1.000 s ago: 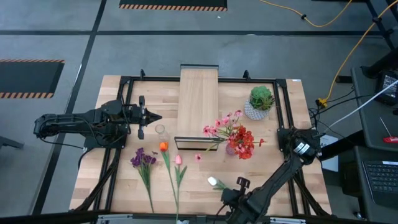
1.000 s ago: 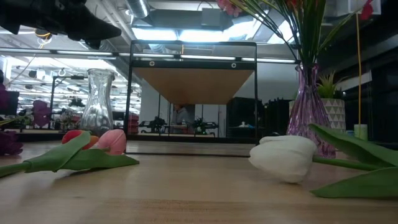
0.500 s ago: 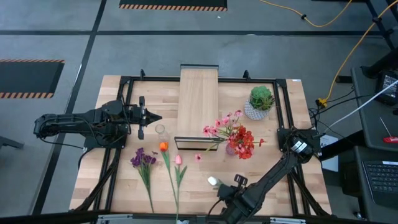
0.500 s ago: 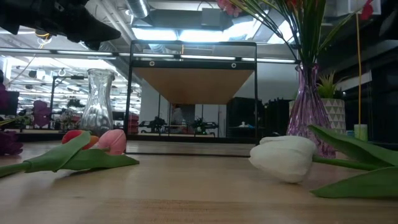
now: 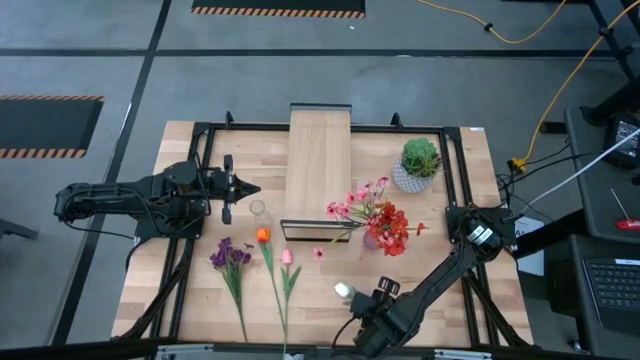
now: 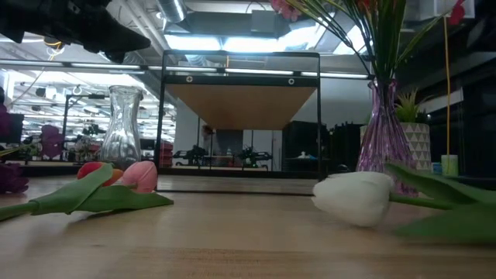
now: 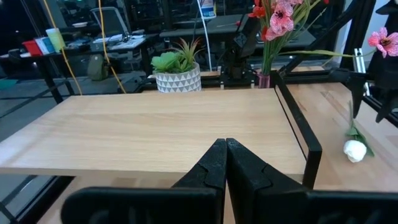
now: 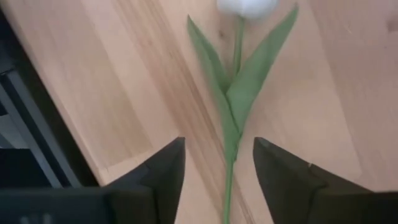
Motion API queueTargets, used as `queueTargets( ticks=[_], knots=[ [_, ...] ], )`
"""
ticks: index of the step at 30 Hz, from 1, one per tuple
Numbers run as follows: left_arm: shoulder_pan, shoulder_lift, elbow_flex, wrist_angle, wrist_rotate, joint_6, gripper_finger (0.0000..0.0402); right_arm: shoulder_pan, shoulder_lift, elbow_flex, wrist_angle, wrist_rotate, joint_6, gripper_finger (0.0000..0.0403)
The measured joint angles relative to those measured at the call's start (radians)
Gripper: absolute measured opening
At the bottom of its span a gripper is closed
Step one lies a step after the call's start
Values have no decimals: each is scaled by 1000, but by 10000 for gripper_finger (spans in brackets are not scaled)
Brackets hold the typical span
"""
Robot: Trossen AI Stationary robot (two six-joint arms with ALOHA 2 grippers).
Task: Pick and place flowers into a vace then onto a shelf
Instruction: Put the white tulip into the purple vase
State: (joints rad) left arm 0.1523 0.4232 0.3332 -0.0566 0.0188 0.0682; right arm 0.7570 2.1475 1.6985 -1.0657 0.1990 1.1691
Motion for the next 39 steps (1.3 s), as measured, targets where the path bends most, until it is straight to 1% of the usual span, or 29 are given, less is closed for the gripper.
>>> queueTargets(
  ticks=[5,10,17,21,25,31,34,39],
  knots=[
    [0,0,0,0,0,-3,4,-1,0,0,0,1,0,220],
    [0,0,0,0,0,-4,4,-1,0,0,-5,14,4,236],
    [0,0,0,0,0,-6,4,-2,0,0,-50,18,4,238],
    [0,0,0,0,0,-22,4,-2,0,-1,-74,61,4,238],
    [0,0,0,0,0,-29,4,-2,0,-7,-47,67,4,238],
    [0,0,0,0,0,-29,4,-2,0,-81,49,49,5,238],
    [0,0,0,0,0,-29,4,-5,0,-113,31,76,32,238],
    [0,0,0,-1,0,-29,4,-12,0,-144,83,63,14,238]
  ],
)
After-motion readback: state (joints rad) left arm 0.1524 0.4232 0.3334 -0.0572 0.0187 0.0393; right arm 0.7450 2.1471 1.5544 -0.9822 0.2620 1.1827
